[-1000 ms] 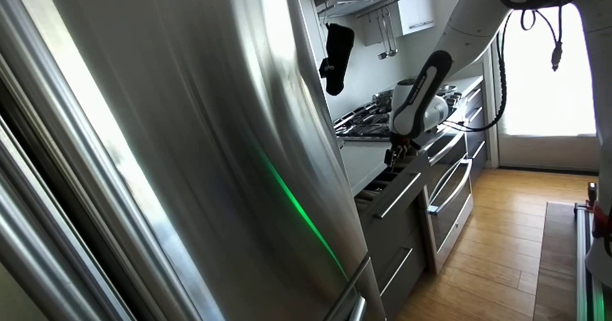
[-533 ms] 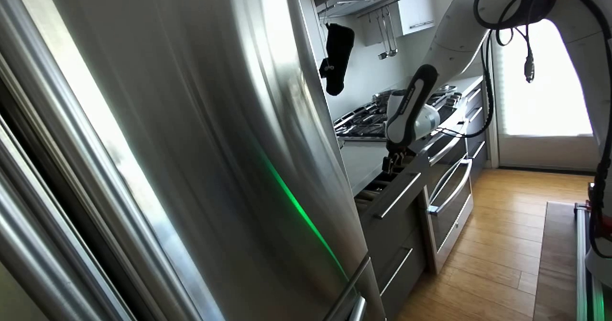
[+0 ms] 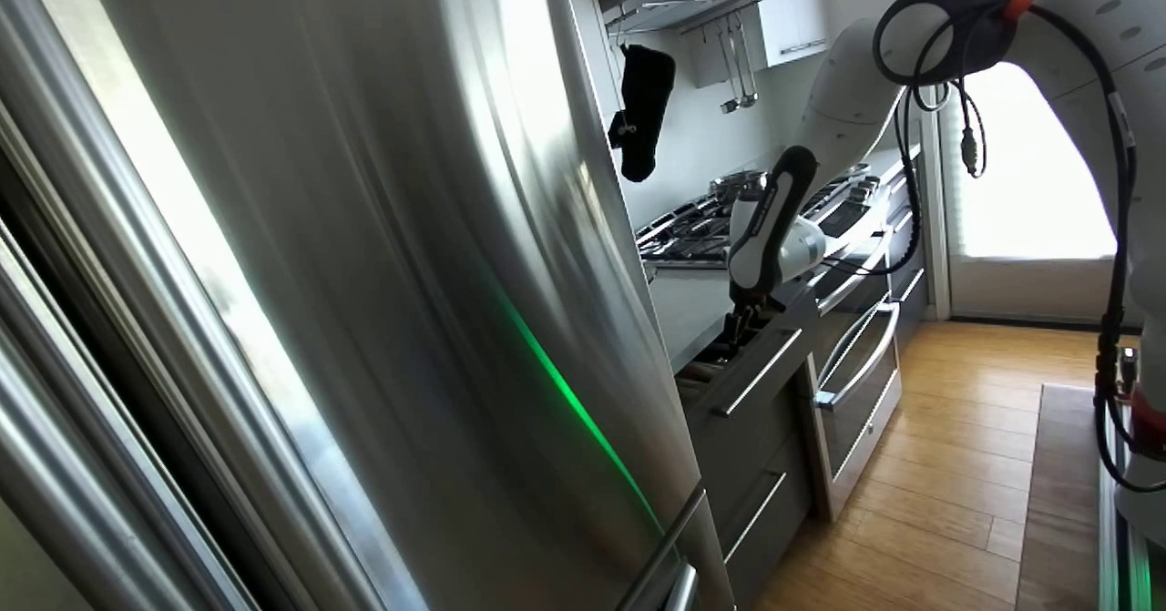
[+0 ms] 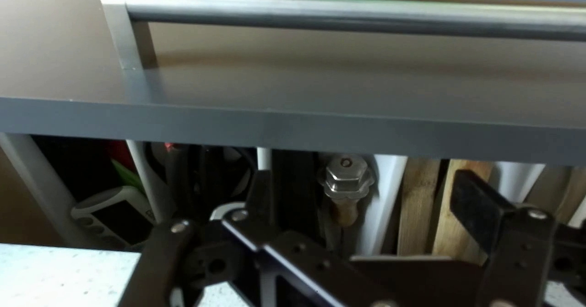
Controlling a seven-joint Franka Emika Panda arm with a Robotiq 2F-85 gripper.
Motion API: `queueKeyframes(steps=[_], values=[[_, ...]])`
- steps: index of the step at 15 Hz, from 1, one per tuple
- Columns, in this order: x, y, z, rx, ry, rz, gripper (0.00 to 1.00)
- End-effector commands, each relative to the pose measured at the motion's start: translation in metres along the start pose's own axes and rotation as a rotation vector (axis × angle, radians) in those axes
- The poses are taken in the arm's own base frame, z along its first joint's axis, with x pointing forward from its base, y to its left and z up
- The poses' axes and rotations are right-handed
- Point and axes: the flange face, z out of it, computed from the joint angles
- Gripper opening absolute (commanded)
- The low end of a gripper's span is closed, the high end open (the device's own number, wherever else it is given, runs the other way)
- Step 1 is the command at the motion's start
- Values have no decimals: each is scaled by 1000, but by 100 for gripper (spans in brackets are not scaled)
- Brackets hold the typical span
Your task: Pull the drawer open
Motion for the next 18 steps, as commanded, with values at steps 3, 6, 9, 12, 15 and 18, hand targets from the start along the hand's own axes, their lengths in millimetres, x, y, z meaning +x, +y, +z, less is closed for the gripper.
queueKeyframes(steps=[3,6,9,12,15,18], values=[[-2,0,19,26,-46,-18,100],[-7,-1,17,31,-107,-1,100],[-10,0,8,30,-185,26,100],[-19,-2,2,20,-300,70,100],[-32,-9,-5,8,-444,115,100],[-47,-21,-13,16,-572,158,100]])
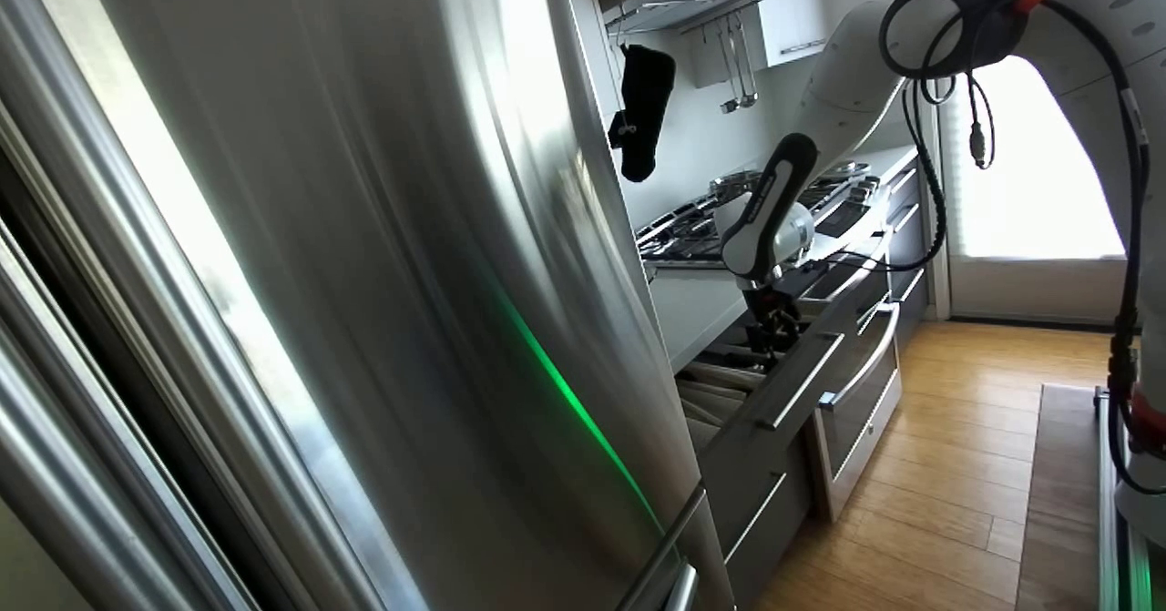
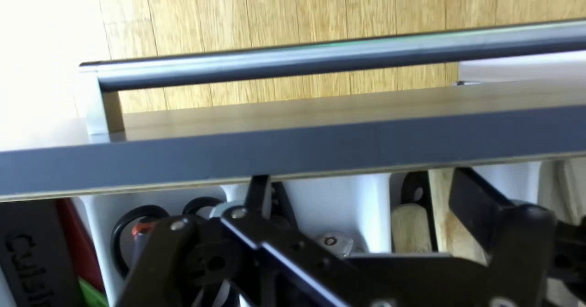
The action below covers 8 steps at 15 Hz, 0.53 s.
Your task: Pull the drawer open
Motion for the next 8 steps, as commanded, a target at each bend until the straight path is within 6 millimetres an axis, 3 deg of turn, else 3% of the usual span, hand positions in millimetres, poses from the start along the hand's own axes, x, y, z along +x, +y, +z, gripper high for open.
queueKeyframes(steps=[1,8], values=[[-28,-12,-2,-1,-163,52,100],[-66,-21,12,31,-502,105,100]])
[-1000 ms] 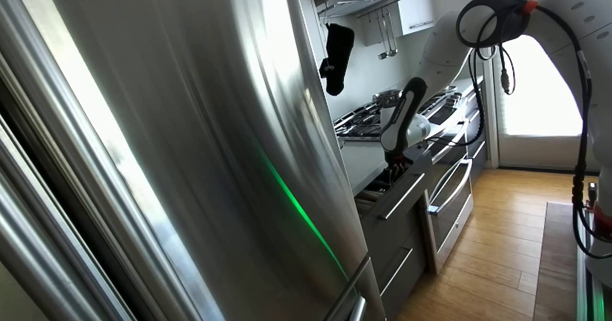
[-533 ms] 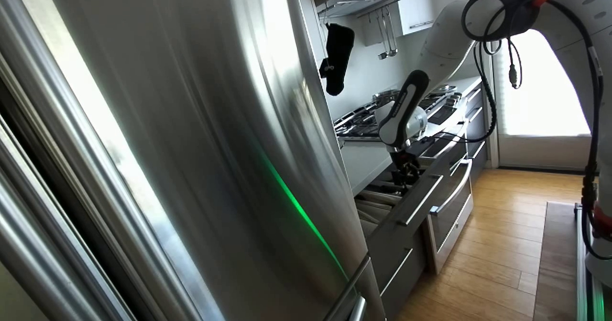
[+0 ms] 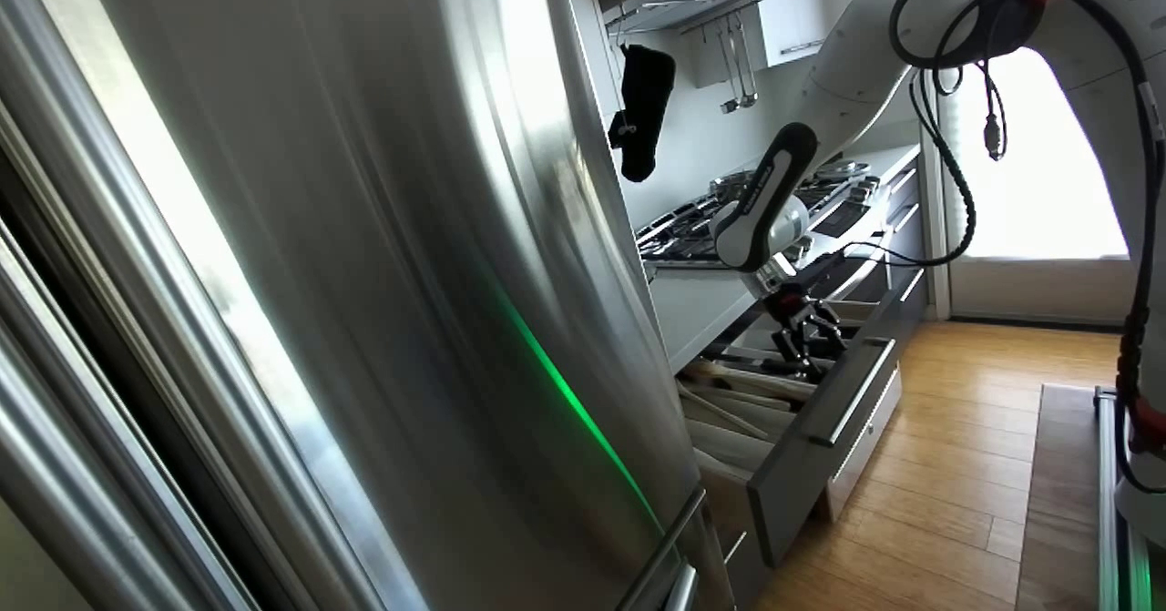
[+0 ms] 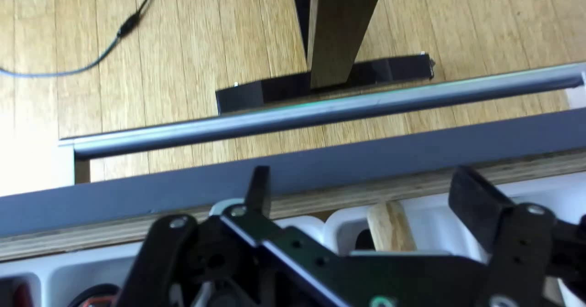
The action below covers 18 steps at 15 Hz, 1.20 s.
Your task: Pull the drawer open
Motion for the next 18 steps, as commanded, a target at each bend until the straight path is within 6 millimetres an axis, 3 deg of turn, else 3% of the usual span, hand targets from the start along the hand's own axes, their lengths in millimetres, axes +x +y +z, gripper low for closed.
queueKeyframes(steps=[1,5,8,18], values=[[-17,-2,14,8,-142,59,100],[-27,-3,23,23,-268,103,100],[-31,-2,19,54,-249,133,100],[-44,39,-63,26,272,242,100]])
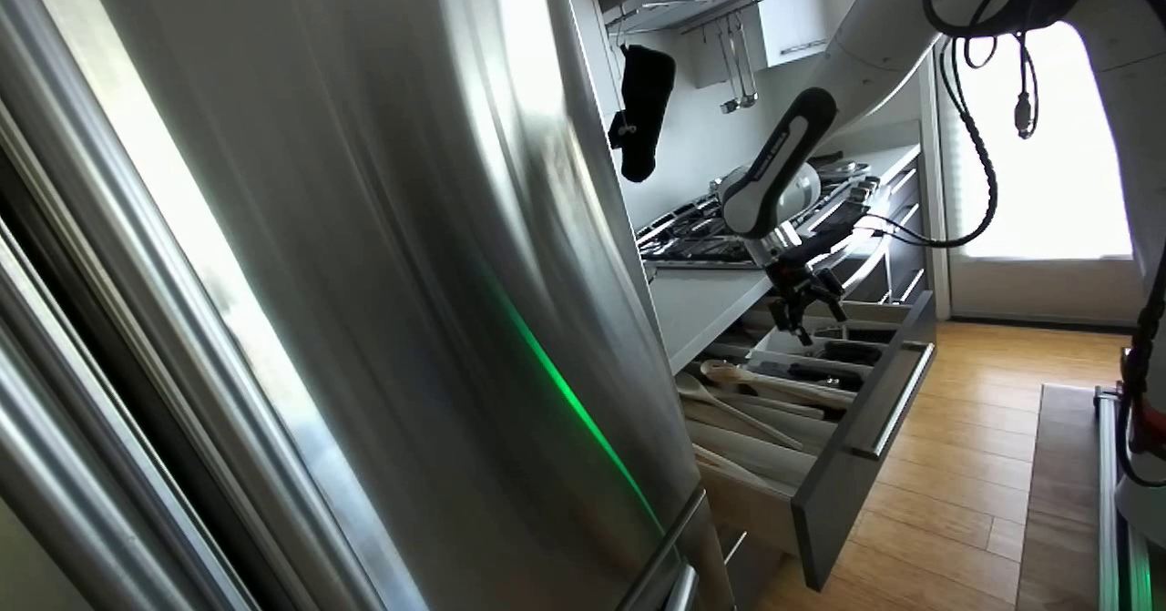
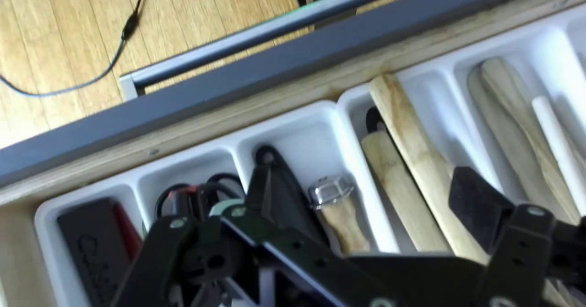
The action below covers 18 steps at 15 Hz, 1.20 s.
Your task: Pull the drawer open
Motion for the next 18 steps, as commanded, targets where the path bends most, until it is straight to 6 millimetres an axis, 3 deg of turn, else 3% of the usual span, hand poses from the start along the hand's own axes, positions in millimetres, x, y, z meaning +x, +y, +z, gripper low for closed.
queueKeyframes(steps=[1,4,11,12,18], values=[[-15,14,-25,24,201,33,100],[-25,19,-43,80,324,71,100],[-57,27,-62,132,486,136,100],[-38,22,-63,118,447,124,100],[-51,24,-67,130,473,124,100]])
